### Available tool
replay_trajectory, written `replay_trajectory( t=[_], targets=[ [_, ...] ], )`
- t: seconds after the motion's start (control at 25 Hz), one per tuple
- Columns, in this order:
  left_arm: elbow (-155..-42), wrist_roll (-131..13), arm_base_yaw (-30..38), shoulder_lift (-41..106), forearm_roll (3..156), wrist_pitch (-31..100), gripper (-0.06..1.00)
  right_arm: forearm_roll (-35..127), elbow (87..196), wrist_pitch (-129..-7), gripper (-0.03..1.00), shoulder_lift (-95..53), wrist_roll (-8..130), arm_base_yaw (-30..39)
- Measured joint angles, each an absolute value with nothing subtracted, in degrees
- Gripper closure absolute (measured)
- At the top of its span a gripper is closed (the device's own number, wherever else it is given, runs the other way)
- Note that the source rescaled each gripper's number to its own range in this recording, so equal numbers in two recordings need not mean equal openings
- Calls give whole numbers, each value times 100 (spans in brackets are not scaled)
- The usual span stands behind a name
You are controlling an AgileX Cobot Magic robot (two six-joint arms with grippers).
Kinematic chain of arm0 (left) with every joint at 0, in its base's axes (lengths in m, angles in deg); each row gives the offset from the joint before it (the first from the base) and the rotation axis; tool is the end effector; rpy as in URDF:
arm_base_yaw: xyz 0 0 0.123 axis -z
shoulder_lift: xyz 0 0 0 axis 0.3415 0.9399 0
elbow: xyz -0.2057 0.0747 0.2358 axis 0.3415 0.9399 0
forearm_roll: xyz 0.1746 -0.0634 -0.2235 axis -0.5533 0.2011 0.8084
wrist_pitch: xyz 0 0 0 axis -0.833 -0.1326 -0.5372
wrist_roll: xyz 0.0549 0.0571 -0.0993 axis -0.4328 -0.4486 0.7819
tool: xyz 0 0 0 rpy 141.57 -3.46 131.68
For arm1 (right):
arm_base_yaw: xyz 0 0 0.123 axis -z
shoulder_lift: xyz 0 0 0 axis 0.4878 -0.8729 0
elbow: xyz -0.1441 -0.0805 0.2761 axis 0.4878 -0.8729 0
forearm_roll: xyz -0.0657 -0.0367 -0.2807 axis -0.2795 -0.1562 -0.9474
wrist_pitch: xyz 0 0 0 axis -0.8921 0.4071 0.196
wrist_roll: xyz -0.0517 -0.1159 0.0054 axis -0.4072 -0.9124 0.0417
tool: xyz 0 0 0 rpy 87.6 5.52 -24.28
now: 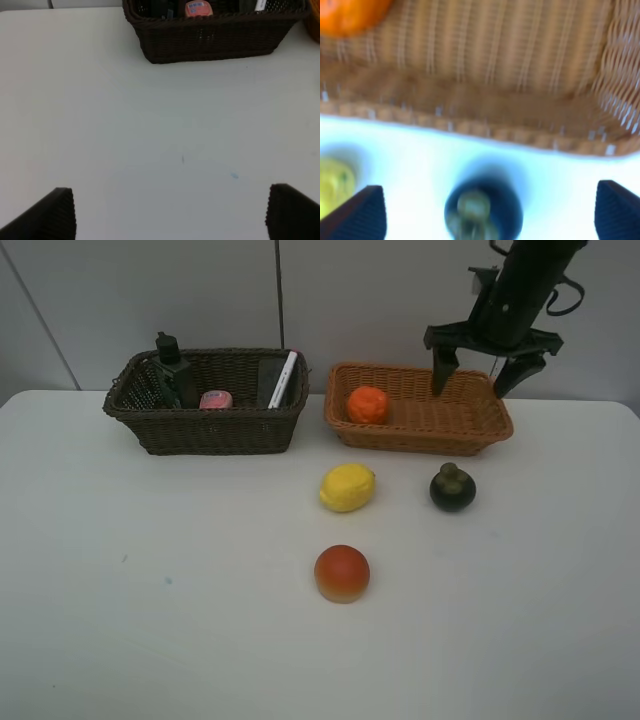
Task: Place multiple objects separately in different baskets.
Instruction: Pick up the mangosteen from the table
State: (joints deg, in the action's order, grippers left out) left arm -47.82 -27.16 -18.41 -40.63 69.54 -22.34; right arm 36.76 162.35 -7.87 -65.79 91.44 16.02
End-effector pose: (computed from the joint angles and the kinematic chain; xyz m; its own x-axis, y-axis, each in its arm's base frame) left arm 0.0221 -0.0078 0.2826 -0.4438 0.0196 -0.8959 0.0809 0.9966 -0.0183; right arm 0.4773 0.1097 0.2184 -0.9836 -0.1072 -0.1449 -0.1085 0.9941 0.0011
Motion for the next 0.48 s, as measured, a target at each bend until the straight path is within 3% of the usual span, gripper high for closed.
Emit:
replay_trajectory(
  t=[0.28,0.48],
  targets=[
    [-4782,-2716,-1841,-4063,6954,-2234,-5,3735,14733,-982,2,-6487,9095,1602],
    [-4782,-2716,-1841,-4063,6954,-2234,-5,3932,14225,-1523,2,-6487,8974,1602]
  ],
)
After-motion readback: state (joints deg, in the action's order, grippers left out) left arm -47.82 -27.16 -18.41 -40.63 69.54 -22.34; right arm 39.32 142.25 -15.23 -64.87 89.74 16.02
